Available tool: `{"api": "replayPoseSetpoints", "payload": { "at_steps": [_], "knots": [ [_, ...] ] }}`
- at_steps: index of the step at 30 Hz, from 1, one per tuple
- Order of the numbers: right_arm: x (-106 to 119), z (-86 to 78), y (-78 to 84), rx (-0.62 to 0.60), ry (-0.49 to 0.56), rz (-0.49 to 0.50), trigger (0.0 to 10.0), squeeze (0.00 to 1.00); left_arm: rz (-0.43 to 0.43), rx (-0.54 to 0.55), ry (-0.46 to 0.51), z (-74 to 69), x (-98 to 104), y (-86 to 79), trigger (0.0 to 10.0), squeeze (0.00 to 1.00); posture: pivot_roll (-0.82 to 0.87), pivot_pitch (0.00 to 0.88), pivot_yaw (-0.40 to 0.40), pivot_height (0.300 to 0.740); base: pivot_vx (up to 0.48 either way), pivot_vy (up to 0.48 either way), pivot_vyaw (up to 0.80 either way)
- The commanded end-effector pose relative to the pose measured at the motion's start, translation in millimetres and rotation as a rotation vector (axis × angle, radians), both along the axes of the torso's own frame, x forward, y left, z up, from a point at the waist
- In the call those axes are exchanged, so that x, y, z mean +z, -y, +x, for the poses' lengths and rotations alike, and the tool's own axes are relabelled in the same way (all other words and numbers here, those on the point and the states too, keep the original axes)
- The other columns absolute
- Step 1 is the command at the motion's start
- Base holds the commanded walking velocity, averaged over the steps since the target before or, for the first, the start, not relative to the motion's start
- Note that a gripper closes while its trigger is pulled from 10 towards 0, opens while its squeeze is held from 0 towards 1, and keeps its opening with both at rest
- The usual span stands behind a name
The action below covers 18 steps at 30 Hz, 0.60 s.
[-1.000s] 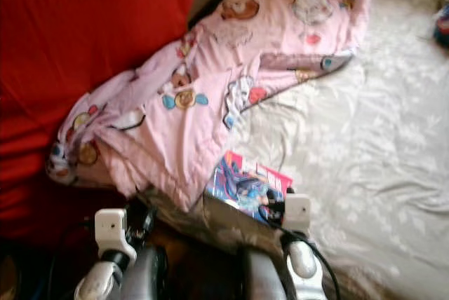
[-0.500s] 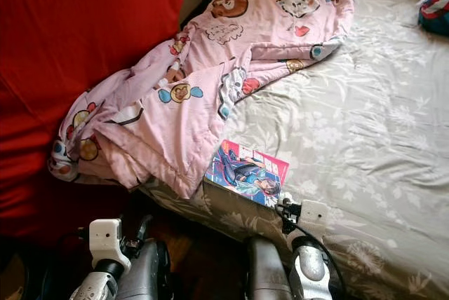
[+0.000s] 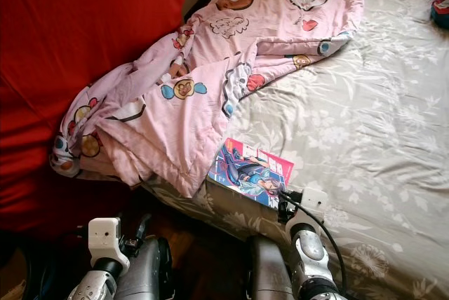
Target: Clean up the room
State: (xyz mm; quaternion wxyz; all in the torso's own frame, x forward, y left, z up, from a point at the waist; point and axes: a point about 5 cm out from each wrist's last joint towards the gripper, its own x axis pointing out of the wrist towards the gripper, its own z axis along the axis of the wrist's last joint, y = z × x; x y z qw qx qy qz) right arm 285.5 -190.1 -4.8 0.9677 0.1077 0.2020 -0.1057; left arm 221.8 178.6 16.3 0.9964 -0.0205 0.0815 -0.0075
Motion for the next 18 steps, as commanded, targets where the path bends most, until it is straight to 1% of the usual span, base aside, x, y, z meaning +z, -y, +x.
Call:
{"api": "replayPoseSetpoints", "payload": {
  "at_steps": [1, 4, 6, 11, 12, 13, 14, 18],
  "knots": [
    [-9.6, -8.5, 1.3, -0.020, -0.054, 0.027, 10.0, 0.00, 0.020, -0.006, -0.034, -6.3, -5.6, -2.7, 10.0, 0.00, -0.02, 0.246, 0.022, 0.614, 0.000, 0.000, 0.00],
    [-12.4, -10.5, 0.5, -0.021, -0.074, 0.045, 10.0, 0.00, 0.020, -0.010, -0.034, -6.0, -5.4, -2.1, 10.0, 0.00, -0.02, 0.244, 0.024, 0.614, 0.000, 0.000, 0.00],
    [-17.6, -14.5, -3.3, -0.006, -0.108, 0.064, 10.0, 0.00, 0.022, -0.015, -0.034, -5.6, -5.2, -1.7, 10.0, 0.00, -0.02, 0.241, 0.026, 0.614, 0.000, 0.000, 0.00],
    [-18.6, -15.4, -5.6, -0.002, -0.107, 0.070, 10.0, 0.00, 0.030, -0.019, -0.033, -5.0, -4.4, -1.7, 10.0, 0.00, -0.02, 0.246, 0.025, 0.614, 0.000, 0.000, 0.00],
    [-18.2, -14.9, -6.5, 0.003, -0.105, 0.071, 3.2, 0.00, 0.030, -0.016, -0.032, -4.9, -4.2, -1.6, 10.0, 0.00, -0.02, 0.247, 0.025, 0.614, 0.000, 0.000, 0.00],
    [-18.1, -14.7, -6.7, 0.004, -0.105, 0.070, 0.4, 0.00, 0.030, -0.015, -0.032, -5.0, -4.2, -1.6, 10.0, 0.00, -0.02, 0.247, 0.025, 0.614, 0.000, 0.000, 0.00],
    [-17.8, -14.4, -6.8, 0.003, -0.103, 0.071, 0.0, 0.00, 0.030, -0.013, -0.031, -4.9, -4.1, -1.5, 10.0, 0.00, -0.01, 0.251, 0.024, 0.614, 0.000, 0.000, 0.00],
    [-17.0, -13.8, -6.7, 0.000, -0.094, 0.069, 0.0, 0.00, 0.031, -0.012, -0.031, -5.1, -4.2, -0.9, 10.0, 0.00, -0.01, 0.252, 0.024, 0.614, 0.000, 0.000, 0.00]
  ]
}}
